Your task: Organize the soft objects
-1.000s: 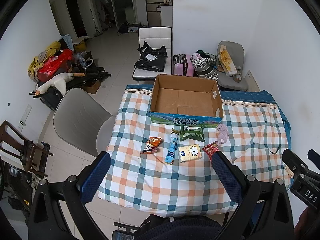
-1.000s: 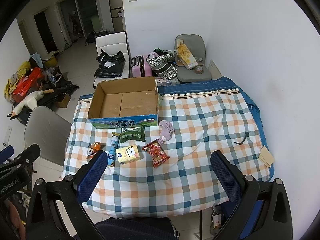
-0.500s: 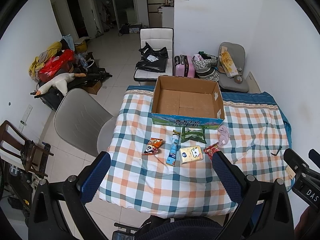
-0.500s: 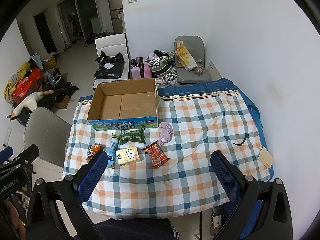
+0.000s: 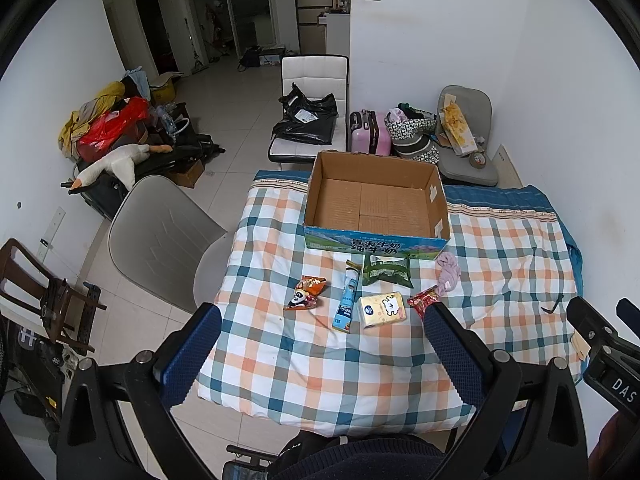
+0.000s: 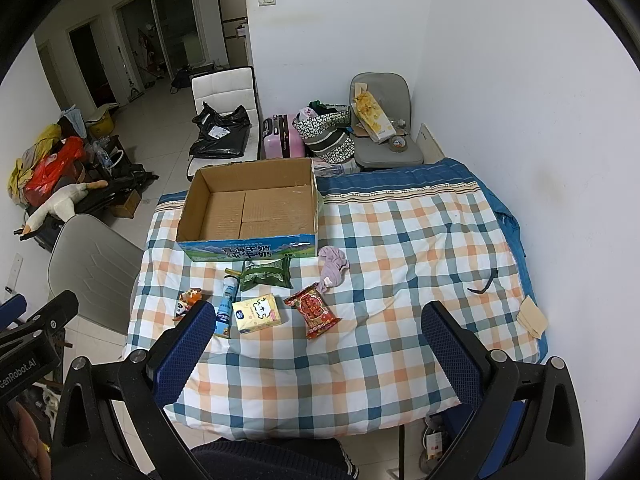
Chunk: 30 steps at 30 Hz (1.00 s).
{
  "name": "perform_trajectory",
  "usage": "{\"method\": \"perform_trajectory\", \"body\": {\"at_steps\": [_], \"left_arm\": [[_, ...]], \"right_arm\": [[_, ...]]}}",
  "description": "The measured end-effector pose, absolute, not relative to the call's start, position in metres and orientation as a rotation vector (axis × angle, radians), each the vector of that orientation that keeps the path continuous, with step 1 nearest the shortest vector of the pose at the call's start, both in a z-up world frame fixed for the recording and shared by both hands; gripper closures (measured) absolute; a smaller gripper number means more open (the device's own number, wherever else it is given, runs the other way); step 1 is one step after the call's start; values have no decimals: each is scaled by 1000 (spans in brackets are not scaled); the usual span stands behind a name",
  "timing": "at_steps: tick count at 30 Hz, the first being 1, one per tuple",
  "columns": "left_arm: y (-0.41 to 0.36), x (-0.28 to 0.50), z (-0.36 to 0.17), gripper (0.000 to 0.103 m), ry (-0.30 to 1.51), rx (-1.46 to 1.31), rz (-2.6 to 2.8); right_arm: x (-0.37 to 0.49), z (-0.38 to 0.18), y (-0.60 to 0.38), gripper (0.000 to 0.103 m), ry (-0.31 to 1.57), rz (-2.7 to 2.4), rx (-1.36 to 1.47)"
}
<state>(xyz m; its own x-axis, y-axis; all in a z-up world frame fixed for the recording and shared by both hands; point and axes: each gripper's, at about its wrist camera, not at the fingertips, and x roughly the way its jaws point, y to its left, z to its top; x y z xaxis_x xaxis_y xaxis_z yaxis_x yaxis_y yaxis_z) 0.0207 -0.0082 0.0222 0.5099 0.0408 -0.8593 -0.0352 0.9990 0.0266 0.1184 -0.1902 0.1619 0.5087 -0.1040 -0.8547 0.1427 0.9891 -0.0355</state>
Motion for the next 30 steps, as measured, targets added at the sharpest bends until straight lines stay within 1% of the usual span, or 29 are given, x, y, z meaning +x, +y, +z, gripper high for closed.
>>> {"method": "perform_trajectory", "body": {"at_steps": [14,17,20,23,25,30], "left_arm": [[-4,25,19,0,1039,-6,43],[-1,41,9,0,1059,-18,43],[1,65,-14,0,1104,-34,35],[0,90,-49,0,1153,-19,39],[-7,108,-78,0,1188,9,25],[-25,143,-157,0,1328,83,-13]], "right_arm": [[118,157,-188,0,1027,-150,42],[124,157,-192,0,1040,-148,49],[140,148,-195,0,1083,-140,60],[169,119,-197,0,1155,-125,65],[187,90,-200,0,1205,-112,69],[227,-19,-207,0,1352,-71,38]]}}
